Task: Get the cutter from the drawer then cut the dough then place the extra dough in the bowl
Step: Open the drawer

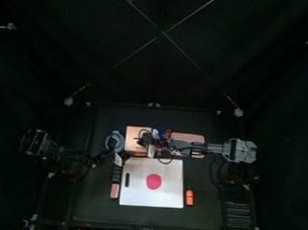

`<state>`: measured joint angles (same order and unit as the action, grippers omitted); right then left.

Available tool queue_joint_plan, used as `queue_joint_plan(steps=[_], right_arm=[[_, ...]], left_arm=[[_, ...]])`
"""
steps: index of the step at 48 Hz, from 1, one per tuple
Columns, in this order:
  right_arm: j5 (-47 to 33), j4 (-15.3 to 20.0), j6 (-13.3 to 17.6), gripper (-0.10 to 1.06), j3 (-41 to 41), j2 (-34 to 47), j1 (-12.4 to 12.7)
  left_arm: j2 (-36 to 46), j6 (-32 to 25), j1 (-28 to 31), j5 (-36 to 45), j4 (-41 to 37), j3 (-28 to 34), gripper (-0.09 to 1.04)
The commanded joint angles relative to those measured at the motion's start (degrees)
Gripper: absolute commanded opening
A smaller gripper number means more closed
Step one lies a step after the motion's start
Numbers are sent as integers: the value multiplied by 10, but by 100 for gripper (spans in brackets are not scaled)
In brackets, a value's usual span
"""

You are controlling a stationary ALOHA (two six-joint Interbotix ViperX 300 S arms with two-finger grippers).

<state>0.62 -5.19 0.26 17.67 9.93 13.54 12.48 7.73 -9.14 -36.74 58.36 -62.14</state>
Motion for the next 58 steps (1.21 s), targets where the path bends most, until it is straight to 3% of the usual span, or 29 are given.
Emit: queue_joint_plan(steps=[1,19,26,34,40,47,52,58], right_arm=[[22,-4,-1,5,-33,12,5],[85,-5,0,5,-30,39,1],[90,-4,1,5,-25,39,1],[95,-5,4,5,-25,39,1],[103,-5,4,5,-25,39,-2],[105,-4,4,5,-25,39,-4],[105,-5,4,5,-25,39,-4],[105,-5,4,5,-25,39,-4]], left_arm=[[-11,-1,2,5,35,23,2],[-59,-1,2,13,56,43,2],[-78,-1,2,13,61,55,9],[-91,0,2,25,83,69,32],[-92,0,1,25,119,72,59],[-92,0,1,25,151,76,83],[-98,-1,4,25,159,81,92],[-110,-1,11,23,161,91,91]])
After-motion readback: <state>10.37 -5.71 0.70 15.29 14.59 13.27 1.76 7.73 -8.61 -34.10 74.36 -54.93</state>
